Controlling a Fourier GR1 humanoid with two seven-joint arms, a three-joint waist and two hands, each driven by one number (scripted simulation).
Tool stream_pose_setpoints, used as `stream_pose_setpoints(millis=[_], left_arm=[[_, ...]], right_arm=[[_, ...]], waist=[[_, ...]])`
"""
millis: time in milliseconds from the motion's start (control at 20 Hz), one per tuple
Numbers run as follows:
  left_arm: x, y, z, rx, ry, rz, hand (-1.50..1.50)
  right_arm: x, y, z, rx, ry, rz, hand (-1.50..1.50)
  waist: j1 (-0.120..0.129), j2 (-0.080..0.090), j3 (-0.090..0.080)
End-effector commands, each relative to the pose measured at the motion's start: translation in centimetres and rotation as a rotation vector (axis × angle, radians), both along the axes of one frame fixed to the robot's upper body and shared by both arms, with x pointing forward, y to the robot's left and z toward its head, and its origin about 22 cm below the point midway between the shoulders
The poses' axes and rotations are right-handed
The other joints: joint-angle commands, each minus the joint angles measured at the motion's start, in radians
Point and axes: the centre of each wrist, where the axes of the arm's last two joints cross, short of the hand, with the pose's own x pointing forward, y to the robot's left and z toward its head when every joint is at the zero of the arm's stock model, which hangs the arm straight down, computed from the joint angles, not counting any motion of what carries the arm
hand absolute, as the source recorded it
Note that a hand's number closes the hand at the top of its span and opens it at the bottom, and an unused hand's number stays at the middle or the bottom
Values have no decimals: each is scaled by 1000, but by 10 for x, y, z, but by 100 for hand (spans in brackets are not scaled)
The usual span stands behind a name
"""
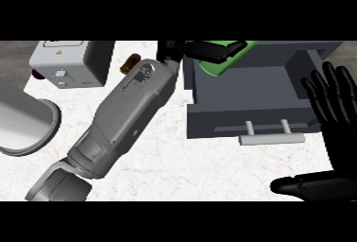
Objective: Pick up the cup, place it into the drawer and close the drawer
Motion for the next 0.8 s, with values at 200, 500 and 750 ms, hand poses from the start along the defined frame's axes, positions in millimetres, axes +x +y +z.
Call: stream_pose_setpoints(millis=[200, 500, 750], left_arm=[[5, -6, -23, 123, 24, 7, 150], [1, -20, -14, 164, 43, 12, 150], [5, -19, -16, 288, 34, 58, 150]], right_arm=[[1, 2, 9, 1, -11, 55, -150], [7, 9, -7, 2, -3, 73, -150], [22, -2, -2, 14, -21, 61, -150]], waist=[[-33, 8, 0], [-56, 13, 1], [-65, 22, 2]])
